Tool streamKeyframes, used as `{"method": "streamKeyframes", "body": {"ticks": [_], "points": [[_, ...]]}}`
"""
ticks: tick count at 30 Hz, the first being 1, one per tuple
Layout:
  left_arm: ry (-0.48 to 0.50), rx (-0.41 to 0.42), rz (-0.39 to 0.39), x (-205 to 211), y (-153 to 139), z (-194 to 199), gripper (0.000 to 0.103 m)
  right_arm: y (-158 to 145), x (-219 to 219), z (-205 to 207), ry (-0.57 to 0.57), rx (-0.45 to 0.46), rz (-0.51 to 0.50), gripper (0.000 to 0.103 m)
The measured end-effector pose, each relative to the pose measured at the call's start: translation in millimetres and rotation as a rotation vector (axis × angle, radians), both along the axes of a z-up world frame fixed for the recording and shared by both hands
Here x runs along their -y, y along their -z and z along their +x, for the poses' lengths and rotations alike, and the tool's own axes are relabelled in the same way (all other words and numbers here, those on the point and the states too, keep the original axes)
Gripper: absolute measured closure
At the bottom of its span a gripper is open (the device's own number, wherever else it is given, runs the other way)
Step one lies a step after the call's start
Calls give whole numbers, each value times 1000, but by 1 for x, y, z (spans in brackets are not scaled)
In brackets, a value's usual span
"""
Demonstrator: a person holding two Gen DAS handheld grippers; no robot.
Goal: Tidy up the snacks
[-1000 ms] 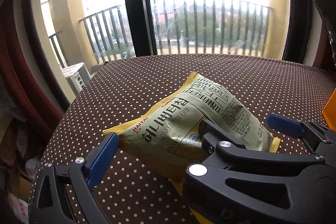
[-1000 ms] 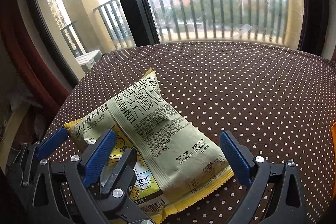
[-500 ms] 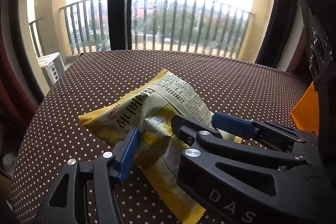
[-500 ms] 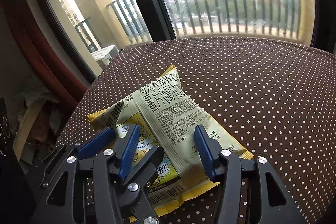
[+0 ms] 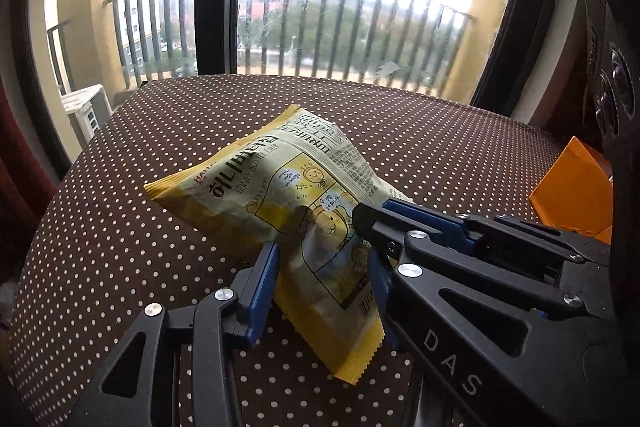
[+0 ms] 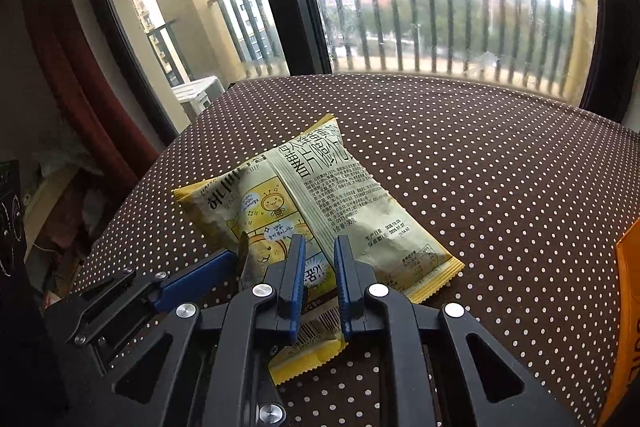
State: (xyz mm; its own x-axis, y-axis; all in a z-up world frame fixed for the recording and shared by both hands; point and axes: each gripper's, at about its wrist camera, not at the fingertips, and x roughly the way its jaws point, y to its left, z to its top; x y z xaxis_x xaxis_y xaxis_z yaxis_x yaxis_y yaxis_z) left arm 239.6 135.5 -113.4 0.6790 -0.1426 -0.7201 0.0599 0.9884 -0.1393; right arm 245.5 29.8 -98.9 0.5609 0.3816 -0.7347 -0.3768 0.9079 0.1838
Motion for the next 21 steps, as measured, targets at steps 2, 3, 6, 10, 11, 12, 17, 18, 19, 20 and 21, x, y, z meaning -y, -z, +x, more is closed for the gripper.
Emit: {"method": "streamKeyframes", "body": {"ticks": [2, 3, 6, 10, 11, 12, 17, 18, 19, 20, 21], "points": [[-23, 4, 27, -1, 0, -3, 44, -1, 1, -5, -13, 6, -3, 86], [-37, 7, 41, -2, 1, -4, 37, -1, 1, -7, -19, 10, -15, 85], [-64, 12, 55, -4, 2, -8, 33, -2, 5, -14, -21, 22, -42, 73], [-90, 20, 42, -6, 4, -11, 18, 2, 19, -11, 27, 22, -31, 29], [-81, 21, 41, -4, 5, -11, 18, 3, 23, -10, 32, 15, -28, 26], [-64, 26, 50, 0, 5, -12, 17, 5, 26, -9, 34, 11, -29, 24], [-34, 24, 111, 15, 13, -8, 15, 14, 32, -3, 35, -13, -64, 22], [-38, 19, 114, 15, 15, -6, 15, 15, 34, -2, 34, -16, -67, 20], [-43, 19, 126, 16, 17, -3, 16, 17, 35, -1, 34, -16, -71, 16], [-47, 18, 141, 16, 19, -2, 17, 18, 36, 0, 35, -13, -77, 14], [-46, 13, 151, 17, 22, 1, 24, 19, 35, 2, 36, -8, -88, 11]]}}
